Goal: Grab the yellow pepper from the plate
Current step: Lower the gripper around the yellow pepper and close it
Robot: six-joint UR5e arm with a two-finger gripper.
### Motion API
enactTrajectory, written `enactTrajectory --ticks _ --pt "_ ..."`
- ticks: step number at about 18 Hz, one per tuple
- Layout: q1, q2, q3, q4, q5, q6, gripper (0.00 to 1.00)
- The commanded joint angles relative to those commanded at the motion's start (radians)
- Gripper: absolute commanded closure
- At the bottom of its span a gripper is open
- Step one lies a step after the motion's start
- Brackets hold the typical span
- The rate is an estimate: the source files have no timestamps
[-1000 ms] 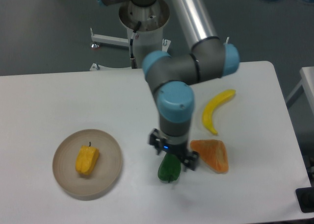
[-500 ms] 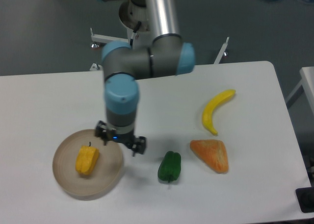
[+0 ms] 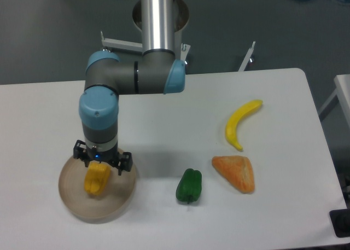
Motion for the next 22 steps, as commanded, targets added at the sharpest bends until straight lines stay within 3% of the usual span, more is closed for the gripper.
enactTrajectory --ticks 8,12,13,16,17,19,22 --pt "-0.011 -0.028 -0.002 0.006 0.003 0.002 0.0" --pt "-0.023 -0.037 -0.003 0.035 0.008 0.009 0.0" --pt "-0.025 -0.037 -0.003 0.037 0.02 0.012 0.05" --pt "-0.026 -0.037 -0.003 0.035 0.025 0.028 0.49" --pt "-0.026 -0.037 -0.005 0.035 0.025 0.034 0.58" --pt "-0.026 -0.037 -0.003 0.035 0.025 0.038 0.66" --pt "-0.025 -0.032 -0.002 0.035 0.023 0.038 0.68"
